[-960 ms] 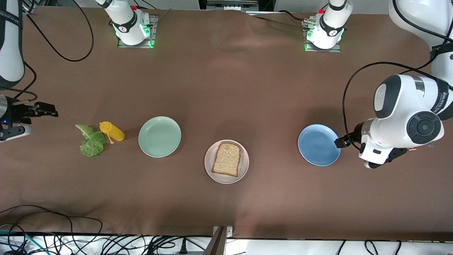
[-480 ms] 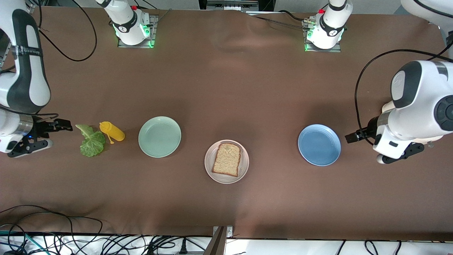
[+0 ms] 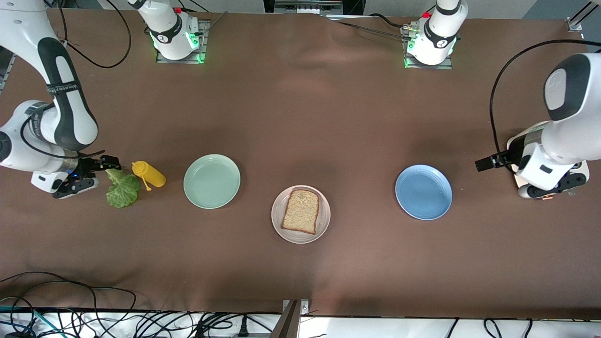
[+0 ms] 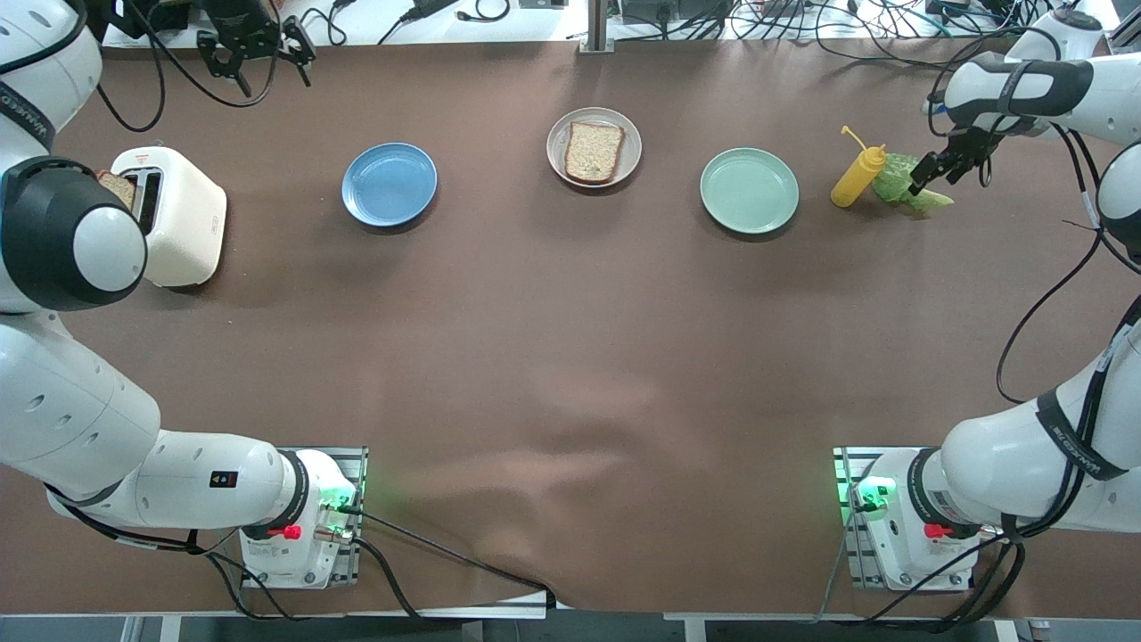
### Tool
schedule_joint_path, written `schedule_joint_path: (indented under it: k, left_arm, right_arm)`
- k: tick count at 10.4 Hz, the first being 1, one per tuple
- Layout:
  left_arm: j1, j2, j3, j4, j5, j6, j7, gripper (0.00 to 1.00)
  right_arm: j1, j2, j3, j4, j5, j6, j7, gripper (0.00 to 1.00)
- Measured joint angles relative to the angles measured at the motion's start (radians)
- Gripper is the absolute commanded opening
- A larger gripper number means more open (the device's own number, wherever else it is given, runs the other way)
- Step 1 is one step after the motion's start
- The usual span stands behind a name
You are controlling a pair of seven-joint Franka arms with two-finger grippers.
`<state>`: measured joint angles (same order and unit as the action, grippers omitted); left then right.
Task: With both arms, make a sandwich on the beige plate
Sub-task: 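Grasp the green lettuce leaf by its stem with the right gripper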
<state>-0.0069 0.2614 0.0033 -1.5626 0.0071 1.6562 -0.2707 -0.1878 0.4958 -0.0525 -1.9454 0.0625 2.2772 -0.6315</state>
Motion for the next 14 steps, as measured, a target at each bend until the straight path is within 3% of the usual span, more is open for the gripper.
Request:
schedule_joint_path:
  k: [3, 4, 6, 7, 11, 14]
  left_arm:
    - [0.044, -0.027, 0.000, -0.014, 0.000, 0.001, 0.059, 1.00]
    - [0.044, -0.027, -0.001, -0.015, 0.000, 0.002, 0.060, 1.00]
    - [0.044, -0.027, -0.007, -0.017, 0.000, 0.002, 0.060, 1.00]
    - [0.044, -0.027, -0.007, -0.017, 0.000, 0.003, 0.061, 1.00]
    - [0.044, -0.032, -0.007, -0.015, 0.000, 0.008, 0.106, 1.00]
    - [0.041, -0.033, -0.011, -0.014, 0.000, 0.008, 0.118, 1.00]
  right_arm:
    - [-0.044, 0.022, 0.028, -0.022, 0.000, 0.064, -0.055, 1.00]
    - [-0.044, 0.027, 0.033, -0.024, 0.000, 0.088, -0.070, 0.88]
    - [-0.044, 0.049, 0.050, -0.026, 0.000, 0.127, -0.085, 0.21]
    - [-0.043, 0.058, 0.057, -0.026, 0.000, 0.132, -0.088, 0.00]
    - [-0.044, 0.047, 0.062, -0.013, 0.000, 0.107, -0.101, 0.00]
    - [-0.044, -0.068, 0.086, 0.063, 0.000, -0.107, -0.106, 0.00]
